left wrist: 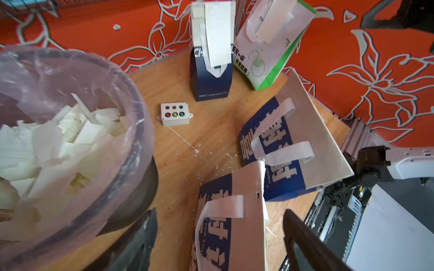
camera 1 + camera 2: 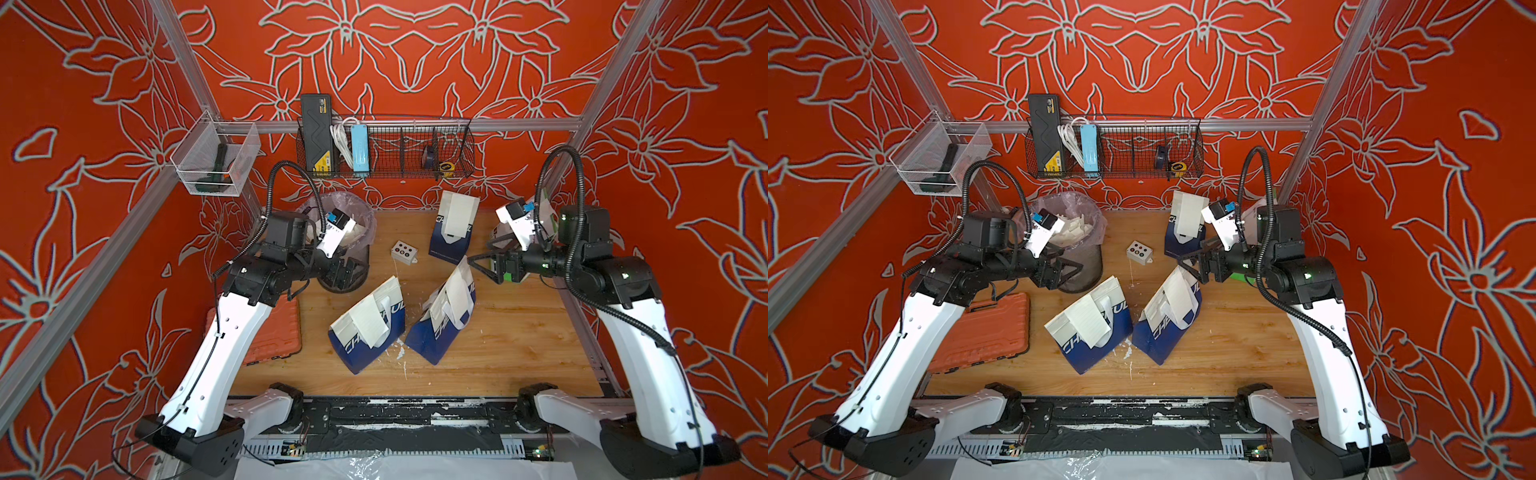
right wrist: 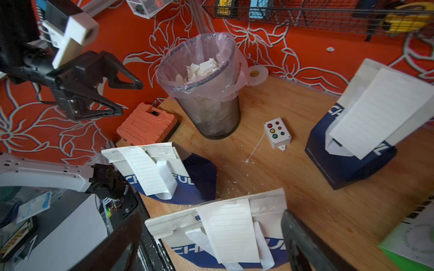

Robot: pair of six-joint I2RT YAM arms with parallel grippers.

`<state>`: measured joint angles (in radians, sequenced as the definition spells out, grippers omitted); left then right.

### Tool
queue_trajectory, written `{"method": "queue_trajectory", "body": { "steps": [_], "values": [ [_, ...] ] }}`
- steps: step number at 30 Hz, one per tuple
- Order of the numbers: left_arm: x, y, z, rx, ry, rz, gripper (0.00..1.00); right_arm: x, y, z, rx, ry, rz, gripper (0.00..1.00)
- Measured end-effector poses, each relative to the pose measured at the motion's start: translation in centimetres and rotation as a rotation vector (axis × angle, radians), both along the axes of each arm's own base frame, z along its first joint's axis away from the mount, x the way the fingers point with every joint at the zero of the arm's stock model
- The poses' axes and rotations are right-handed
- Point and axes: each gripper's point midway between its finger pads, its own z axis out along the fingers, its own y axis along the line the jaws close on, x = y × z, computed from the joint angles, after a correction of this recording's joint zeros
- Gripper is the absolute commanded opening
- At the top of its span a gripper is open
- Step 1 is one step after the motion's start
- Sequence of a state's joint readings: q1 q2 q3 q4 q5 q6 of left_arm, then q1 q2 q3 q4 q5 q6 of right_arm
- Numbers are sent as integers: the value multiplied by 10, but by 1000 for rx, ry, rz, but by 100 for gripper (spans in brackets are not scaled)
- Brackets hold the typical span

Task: Shred takeout receipts and throw away
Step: Move the takeout bag to the center of the board.

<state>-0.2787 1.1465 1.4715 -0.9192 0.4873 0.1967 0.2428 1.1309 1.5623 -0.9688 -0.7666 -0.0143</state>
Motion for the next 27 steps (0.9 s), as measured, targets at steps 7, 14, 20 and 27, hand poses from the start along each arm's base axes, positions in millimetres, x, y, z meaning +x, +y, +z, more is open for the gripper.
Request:
{"method": "queue_trajectory", "body": {
  "steps": [7, 14, 20, 27],
  "values": [
    [-44, 8, -2, 19, 59, -12, 78, -19, 29, -13, 16, 100, 132, 90],
    [-71, 12, -7, 52, 72, -65, 72, -35, 60, -9, 66, 145, 239, 89],
    [-81, 13, -30, 158, 106, -131, 71, -42, 84, -7, 89, 154, 314, 89],
    [-88, 15, -65, 297, 179, -190, 50, -46, 104, -15, 91, 167, 370, 88]
  ]
}}
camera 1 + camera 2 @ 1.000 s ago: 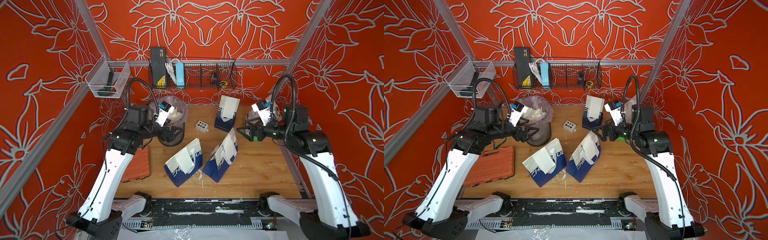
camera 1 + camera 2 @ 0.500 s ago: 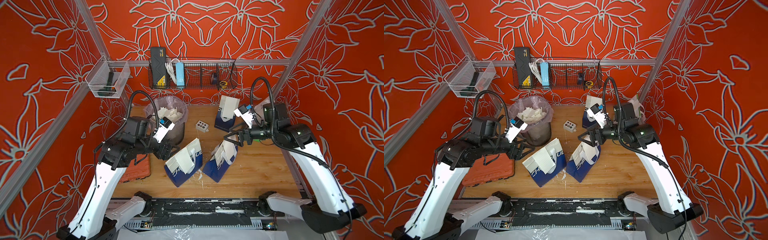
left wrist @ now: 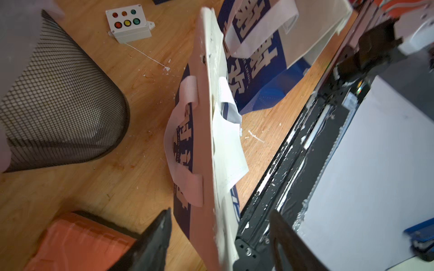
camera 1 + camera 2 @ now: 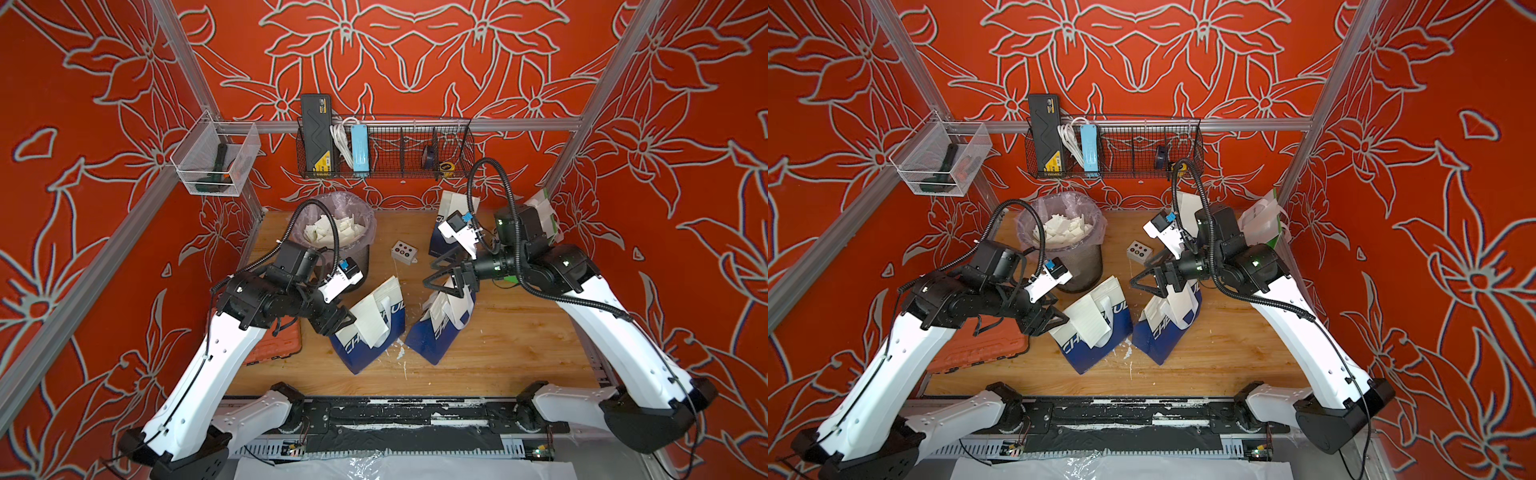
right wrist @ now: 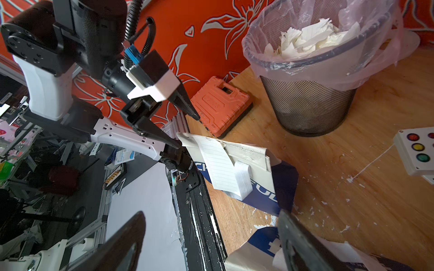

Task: Shred takeout receipts and throw away
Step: Move the takeout bag to the center of the board.

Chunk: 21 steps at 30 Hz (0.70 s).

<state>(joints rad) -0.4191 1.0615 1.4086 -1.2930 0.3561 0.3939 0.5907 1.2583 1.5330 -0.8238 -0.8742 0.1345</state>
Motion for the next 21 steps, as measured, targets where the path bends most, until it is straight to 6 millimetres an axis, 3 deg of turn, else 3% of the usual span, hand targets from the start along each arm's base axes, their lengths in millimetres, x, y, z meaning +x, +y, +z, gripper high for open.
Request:
{"method": "queue_trajectory", "body": {
  "steps": [5, 11, 16, 21],
  "values": [
    [-2, 6, -16, 63, 14, -12, 46, -3, 11, -11, -4, 27, 25, 87],
    [-7, 12, -37, 119, 40, -33, 28, -8, 30, -22, -1, 58, 65, 84],
    [-5, 13, -36, 136, 20, -44, 12, -13, 47, -33, -6, 79, 104, 81],
    [-4, 13, -36, 140, 9, -49, 5, -13, 60, -43, -15, 97, 127, 75]
  ]
}}
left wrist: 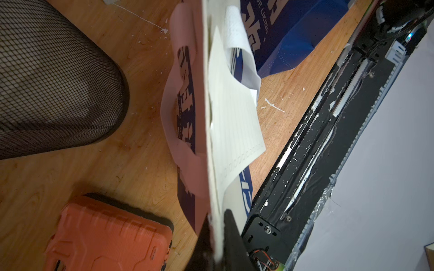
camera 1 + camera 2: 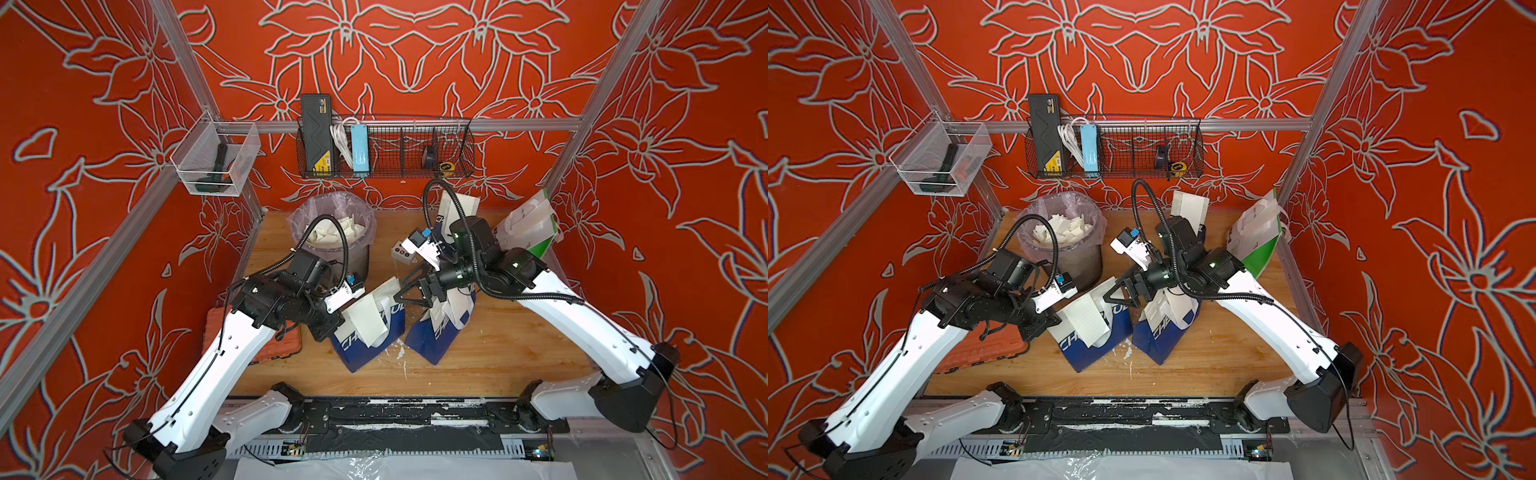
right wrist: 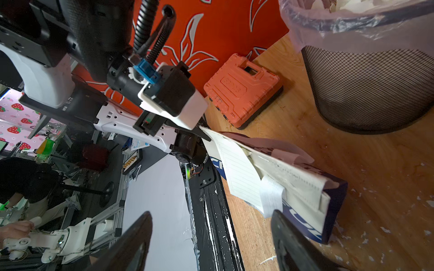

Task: Shred takeout receipts and throw away
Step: Move the takeout bag to the center of the board, then tear off the takeout receipt from the takeout bag.

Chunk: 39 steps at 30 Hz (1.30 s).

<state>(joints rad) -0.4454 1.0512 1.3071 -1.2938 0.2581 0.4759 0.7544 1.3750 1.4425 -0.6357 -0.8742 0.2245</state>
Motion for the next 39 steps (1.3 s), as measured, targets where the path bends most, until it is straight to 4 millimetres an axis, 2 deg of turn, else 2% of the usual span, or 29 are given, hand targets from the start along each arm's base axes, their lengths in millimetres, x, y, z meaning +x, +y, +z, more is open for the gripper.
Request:
{"method": "queue_trajectory", "body": {
  "steps": [4, 12, 18, 28, 39],
  "values": [
    [3, -2, 1, -10, -14, -1, 1, 0, 10, -8, 1, 15, 14, 65],
    [10, -8, 1, -34, -37, -7, 0, -3, 25, -32, -27, 66, 55, 57],
    [11, -11, -1, -50, -34, -16, 0, 3, 31, -51, -63, 51, 47, 60],
    [14, -16, 0, -66, -55, -47, 0, 20, 45, -68, -62, 11, 42, 57],
    [17, -18, -1, -60, -67, -71, 0, 19, 54, -68, -17, 22, 90, 55]
  ]
}}
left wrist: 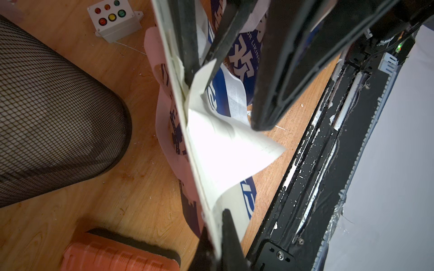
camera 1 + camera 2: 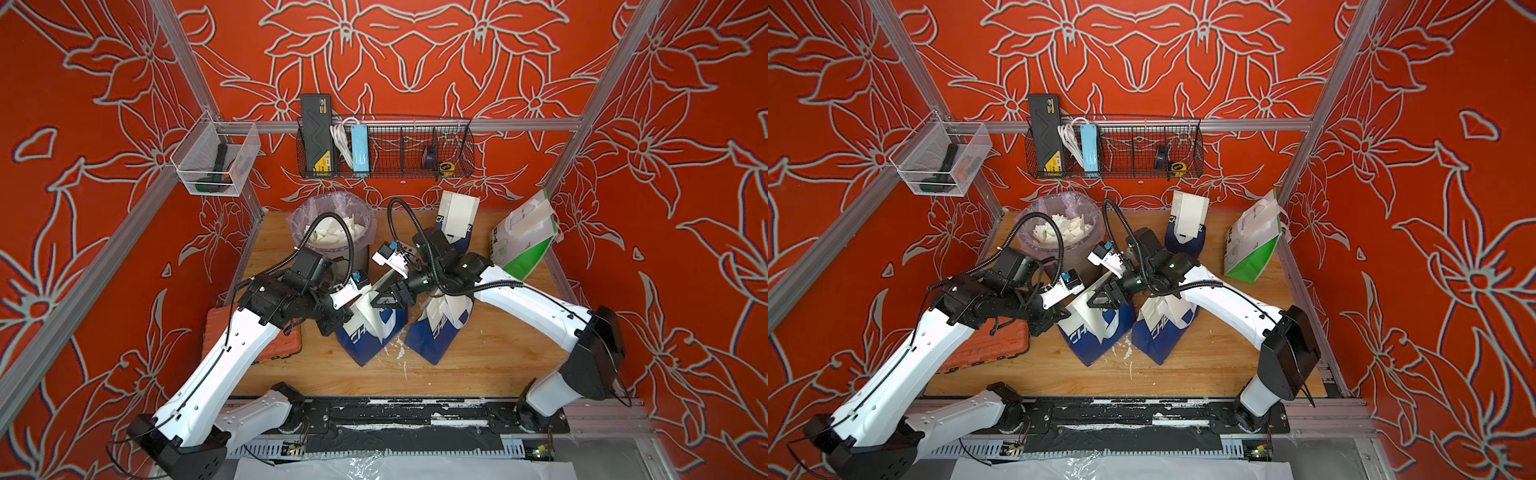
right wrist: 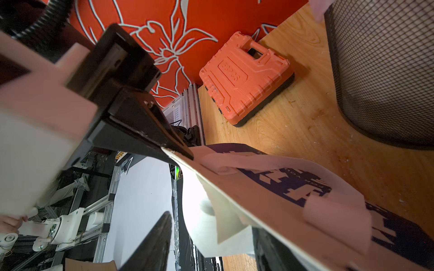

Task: Shred takeout receipts and throw away
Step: Tear off the takeout receipt from the takeout bag.

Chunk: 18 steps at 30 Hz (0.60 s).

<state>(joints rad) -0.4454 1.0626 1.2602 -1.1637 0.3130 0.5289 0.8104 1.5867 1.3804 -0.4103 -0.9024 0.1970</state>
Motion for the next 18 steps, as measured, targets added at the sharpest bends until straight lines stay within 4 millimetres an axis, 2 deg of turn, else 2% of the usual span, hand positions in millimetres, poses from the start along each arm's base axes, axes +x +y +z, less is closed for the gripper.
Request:
{"method": "queue_trajectory", "body": {
  "steps": [6, 18],
  "values": [
    [1, -1, 1, -3, -7, 0, 0, 2, 5, 8, 43, -7, 9, 48],
    [3, -2, 0, -3, -9, -3, 0, 4, 13, 1, 57, 31, 22, 30]
  ]
}}
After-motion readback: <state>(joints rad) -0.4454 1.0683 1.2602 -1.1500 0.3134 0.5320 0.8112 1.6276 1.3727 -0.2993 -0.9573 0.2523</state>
